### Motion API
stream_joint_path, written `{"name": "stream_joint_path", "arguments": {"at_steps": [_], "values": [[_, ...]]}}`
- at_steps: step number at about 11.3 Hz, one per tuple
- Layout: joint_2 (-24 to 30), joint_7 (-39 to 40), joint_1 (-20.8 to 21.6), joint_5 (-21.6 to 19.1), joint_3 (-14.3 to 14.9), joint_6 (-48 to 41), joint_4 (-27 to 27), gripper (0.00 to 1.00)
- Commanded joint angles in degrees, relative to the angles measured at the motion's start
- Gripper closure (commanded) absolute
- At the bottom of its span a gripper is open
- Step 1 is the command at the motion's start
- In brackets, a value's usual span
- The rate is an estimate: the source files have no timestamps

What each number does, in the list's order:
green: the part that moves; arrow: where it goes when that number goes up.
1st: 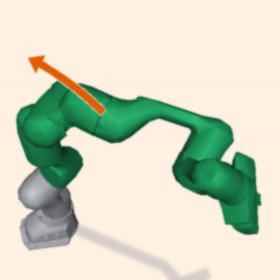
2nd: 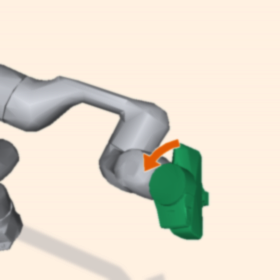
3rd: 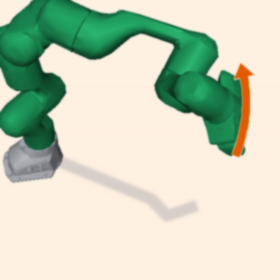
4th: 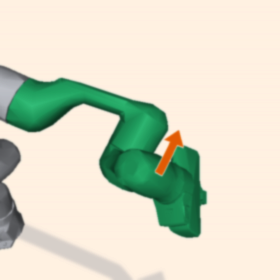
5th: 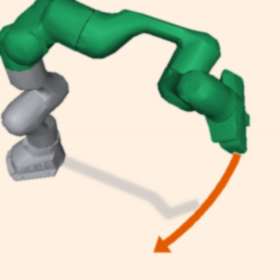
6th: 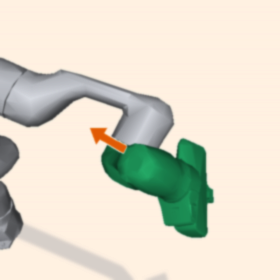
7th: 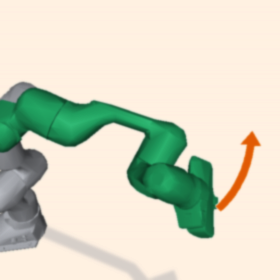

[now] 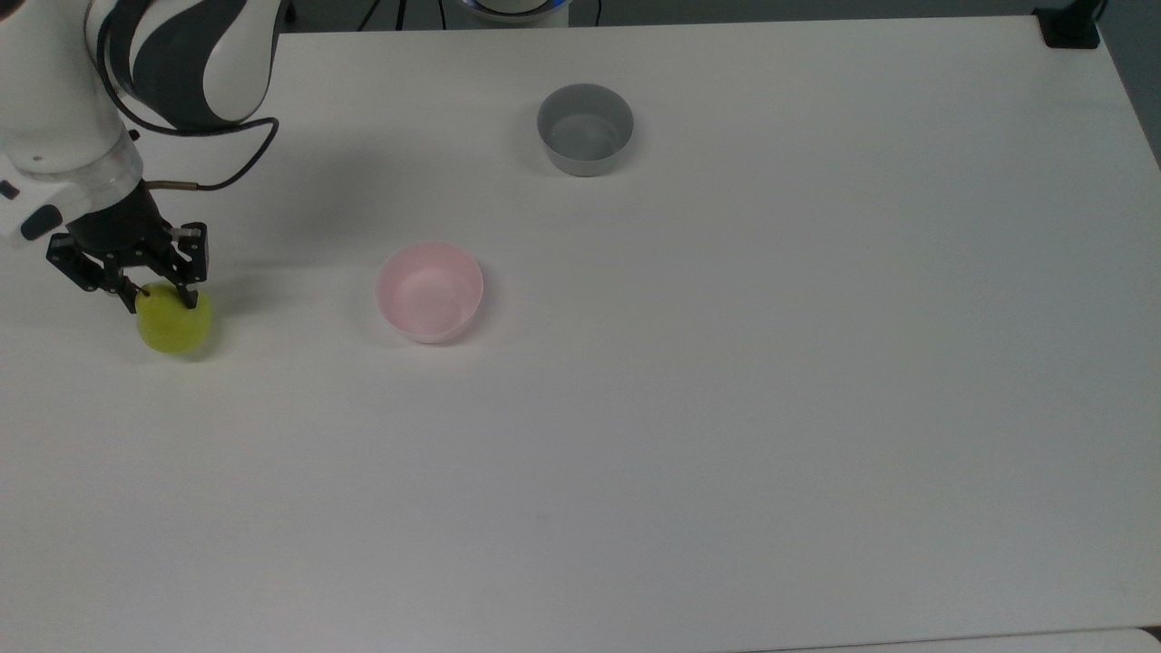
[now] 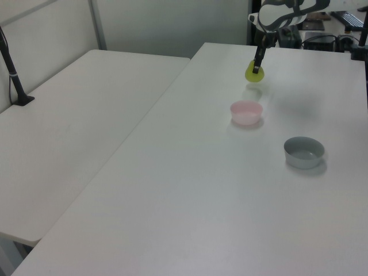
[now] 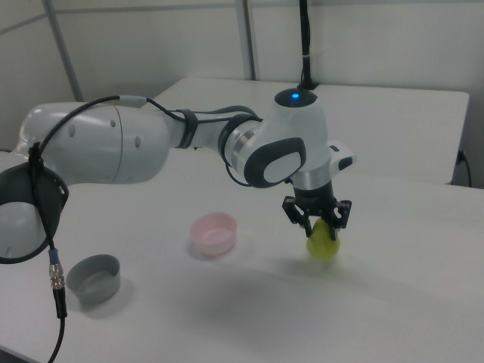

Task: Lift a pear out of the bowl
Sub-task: 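Open the gripper to release the pear on the table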

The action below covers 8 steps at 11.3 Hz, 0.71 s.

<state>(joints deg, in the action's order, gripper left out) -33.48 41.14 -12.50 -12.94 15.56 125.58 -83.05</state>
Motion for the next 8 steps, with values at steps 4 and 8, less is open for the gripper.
{"name": "stream_joint_path", "arguments": {"at_steps": [4,8], "values": [[-2.38,-1.15,0.81,-1.21,0.26,0.63,1.67,0.75],[-0.37,-2.73,1.33,-0.59,0.17,0.54,1.41,0.00]]}}
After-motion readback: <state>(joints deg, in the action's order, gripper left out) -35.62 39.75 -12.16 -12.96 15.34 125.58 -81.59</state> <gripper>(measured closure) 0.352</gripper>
